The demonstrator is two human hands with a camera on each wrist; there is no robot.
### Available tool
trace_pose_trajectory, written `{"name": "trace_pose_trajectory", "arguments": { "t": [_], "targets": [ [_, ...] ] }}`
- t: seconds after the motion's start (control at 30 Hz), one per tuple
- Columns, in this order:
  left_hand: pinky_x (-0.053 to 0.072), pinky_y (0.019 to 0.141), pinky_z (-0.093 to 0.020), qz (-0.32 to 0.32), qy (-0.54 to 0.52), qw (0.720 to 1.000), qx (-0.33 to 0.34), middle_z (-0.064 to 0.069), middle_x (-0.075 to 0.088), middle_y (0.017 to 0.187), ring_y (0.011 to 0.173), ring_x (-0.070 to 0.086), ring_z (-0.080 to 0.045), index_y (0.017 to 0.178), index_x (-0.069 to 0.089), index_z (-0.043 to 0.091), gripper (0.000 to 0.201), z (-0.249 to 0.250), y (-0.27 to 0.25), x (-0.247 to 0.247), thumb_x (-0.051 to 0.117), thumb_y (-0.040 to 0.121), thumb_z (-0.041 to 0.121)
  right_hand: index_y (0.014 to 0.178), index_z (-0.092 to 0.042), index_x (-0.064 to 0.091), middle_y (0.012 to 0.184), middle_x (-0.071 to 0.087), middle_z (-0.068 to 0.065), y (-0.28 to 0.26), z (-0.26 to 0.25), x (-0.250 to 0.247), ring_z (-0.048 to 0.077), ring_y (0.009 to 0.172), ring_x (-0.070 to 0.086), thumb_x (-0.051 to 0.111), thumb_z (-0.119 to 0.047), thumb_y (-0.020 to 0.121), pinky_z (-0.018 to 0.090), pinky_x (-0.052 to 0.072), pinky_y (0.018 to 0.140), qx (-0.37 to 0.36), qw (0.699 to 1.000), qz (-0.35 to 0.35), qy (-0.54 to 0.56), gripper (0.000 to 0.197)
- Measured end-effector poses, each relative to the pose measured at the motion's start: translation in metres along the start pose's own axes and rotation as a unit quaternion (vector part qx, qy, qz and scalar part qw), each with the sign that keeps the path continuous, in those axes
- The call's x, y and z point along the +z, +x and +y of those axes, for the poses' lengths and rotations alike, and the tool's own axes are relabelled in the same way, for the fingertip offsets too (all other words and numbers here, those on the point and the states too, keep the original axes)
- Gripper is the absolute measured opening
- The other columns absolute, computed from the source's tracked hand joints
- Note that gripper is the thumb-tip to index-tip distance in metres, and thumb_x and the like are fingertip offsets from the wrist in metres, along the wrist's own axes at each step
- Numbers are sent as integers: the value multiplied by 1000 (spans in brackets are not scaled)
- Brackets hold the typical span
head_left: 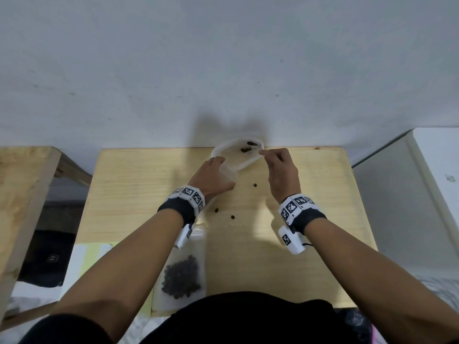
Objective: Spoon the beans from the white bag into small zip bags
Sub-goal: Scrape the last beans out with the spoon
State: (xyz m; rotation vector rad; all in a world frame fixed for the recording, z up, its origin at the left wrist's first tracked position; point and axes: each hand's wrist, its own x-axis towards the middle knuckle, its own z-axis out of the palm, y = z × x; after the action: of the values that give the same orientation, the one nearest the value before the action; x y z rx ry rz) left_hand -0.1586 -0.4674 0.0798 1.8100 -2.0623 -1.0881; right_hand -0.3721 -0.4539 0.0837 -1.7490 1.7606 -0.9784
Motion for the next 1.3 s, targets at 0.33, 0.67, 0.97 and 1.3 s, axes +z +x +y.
{"name": "trace_pose_trajectory", "arguments": {
  "t": [0.33,0.67,0.97,1.3],
  "targets": [
    [39,99,-32,4,25,999,33,-5,46,144,127,45,-23,145,38,14,79,5,-9,-5,73,80,40,123,-13,63,106,55,-3,-4,-6,-5,11,82,54,42,-25,104,25,44,74,-26,996,1,-83,30],
    [41,106,-39,2,31,998,50,-7,44,145,129,44,-25,144,38,12,80,7,-21,8,74,79,40,123,-16,62,99,49,-14,-12,4,0,-10,81,52,41,-24,105,14,43,73,65,998,0,10,28],
    [42,104,-36,6,-12,1000,14,-4,42,146,129,44,-23,145,37,13,78,6,-10,5,72,79,34,111,-9,69,98,70,10,7,17,10,14,81,66,43,-16,103,27,51,85,204,970,71,111,28],
    [37,88,-27,21,-36,999,-18,-3,44,142,123,48,-23,143,40,16,67,5,3,4,68,83,27,106,8,68,90,66,20,16,19,21,17,68,64,45,0,99,22,57,76,364,871,-32,330,25]
  ]
}}
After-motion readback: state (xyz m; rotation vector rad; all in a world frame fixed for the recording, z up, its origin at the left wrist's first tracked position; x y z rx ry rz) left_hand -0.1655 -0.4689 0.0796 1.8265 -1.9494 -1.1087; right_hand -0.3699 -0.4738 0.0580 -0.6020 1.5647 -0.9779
